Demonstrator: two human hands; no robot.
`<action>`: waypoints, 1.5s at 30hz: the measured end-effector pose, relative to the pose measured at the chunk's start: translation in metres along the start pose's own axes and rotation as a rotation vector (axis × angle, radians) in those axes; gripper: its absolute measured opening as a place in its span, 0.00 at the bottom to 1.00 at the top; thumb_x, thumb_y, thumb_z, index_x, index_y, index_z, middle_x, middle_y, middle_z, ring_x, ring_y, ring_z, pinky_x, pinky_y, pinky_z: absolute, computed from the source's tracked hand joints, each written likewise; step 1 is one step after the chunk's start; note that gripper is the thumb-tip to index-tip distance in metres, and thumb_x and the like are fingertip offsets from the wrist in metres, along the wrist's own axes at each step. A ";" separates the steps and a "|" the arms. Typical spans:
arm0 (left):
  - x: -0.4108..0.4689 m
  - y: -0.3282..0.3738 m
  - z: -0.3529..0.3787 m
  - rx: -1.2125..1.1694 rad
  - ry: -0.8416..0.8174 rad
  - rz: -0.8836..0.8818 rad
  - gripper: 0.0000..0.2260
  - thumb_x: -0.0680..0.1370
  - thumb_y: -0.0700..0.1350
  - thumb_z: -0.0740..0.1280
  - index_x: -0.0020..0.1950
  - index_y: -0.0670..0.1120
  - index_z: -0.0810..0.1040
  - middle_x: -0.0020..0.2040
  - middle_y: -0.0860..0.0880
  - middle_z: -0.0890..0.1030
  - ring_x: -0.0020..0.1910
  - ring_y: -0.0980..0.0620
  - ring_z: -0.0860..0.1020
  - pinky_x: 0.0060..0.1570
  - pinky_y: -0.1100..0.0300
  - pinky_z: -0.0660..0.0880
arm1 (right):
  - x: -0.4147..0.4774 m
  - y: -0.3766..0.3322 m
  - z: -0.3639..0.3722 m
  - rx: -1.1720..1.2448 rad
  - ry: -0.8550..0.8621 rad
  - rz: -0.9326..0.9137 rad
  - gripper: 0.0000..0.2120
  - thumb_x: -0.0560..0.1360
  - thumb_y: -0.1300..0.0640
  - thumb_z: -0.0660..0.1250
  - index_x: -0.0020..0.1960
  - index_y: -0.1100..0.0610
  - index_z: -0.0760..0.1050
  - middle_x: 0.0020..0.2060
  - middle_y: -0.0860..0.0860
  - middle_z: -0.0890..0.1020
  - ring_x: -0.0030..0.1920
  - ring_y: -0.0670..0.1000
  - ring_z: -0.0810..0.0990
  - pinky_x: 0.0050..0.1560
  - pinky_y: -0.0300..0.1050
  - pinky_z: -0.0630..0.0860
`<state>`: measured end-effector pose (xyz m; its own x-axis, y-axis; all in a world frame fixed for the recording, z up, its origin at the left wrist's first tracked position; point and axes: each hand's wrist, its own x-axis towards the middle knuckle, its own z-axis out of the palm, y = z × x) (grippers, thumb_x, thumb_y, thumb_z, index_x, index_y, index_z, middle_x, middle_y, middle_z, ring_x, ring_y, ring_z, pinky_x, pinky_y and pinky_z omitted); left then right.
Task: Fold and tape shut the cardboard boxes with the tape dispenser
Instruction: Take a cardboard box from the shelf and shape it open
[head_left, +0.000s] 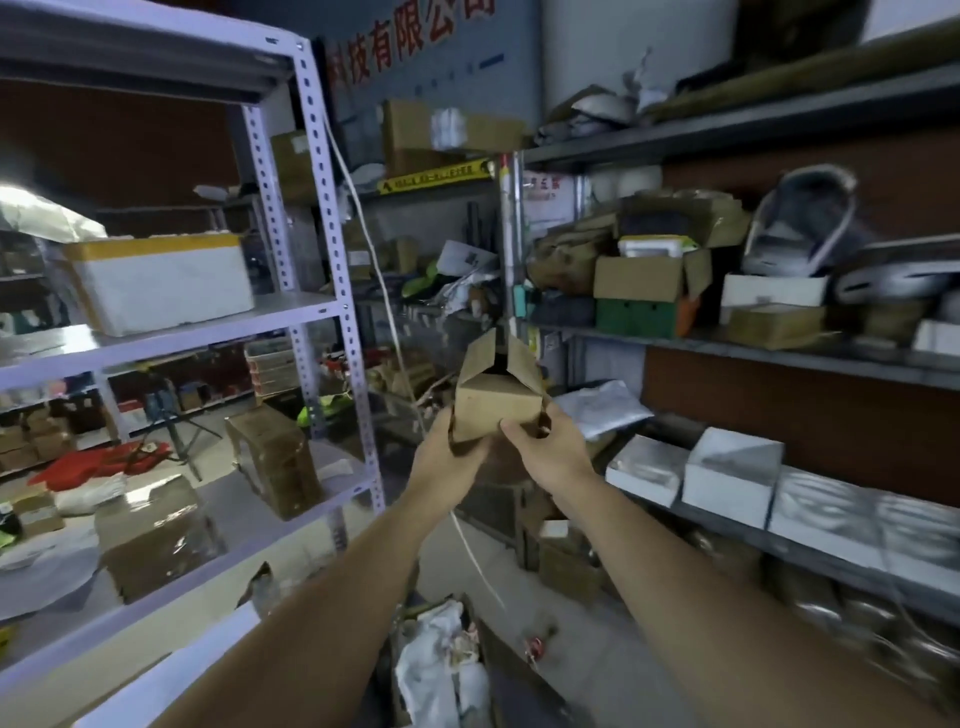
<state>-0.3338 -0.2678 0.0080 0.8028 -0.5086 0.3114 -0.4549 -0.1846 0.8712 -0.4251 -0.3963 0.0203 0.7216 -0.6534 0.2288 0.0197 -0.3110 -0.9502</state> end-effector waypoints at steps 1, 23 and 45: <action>0.000 0.004 0.010 0.004 -0.036 0.002 0.25 0.79 0.51 0.72 0.75 0.55 0.69 0.62 0.57 0.80 0.61 0.56 0.79 0.62 0.55 0.77 | -0.002 0.003 -0.011 -0.015 0.026 -0.003 0.29 0.80 0.51 0.72 0.77 0.53 0.68 0.55 0.43 0.80 0.61 0.49 0.79 0.52 0.31 0.75; -0.124 0.131 0.244 -0.022 -0.718 0.232 0.28 0.82 0.53 0.69 0.80 0.51 0.63 0.74 0.50 0.74 0.69 0.46 0.75 0.64 0.50 0.75 | -0.202 0.037 -0.249 -0.175 0.776 0.159 0.18 0.80 0.53 0.70 0.68 0.44 0.74 0.50 0.38 0.83 0.50 0.41 0.82 0.46 0.38 0.78; -0.530 0.314 0.479 -0.182 -1.419 0.591 0.29 0.79 0.45 0.73 0.78 0.48 0.66 0.65 0.48 0.79 0.66 0.47 0.78 0.65 0.55 0.75 | -0.612 0.047 -0.480 -0.197 1.570 0.309 0.18 0.78 0.57 0.72 0.63 0.41 0.77 0.50 0.39 0.87 0.50 0.40 0.85 0.59 0.47 0.82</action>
<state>-1.0873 -0.4589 -0.0650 -0.5291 -0.8421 0.1046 -0.4284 0.3715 0.8237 -1.1979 -0.3425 -0.0630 -0.7073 -0.6928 0.1406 -0.1588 -0.0381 -0.9866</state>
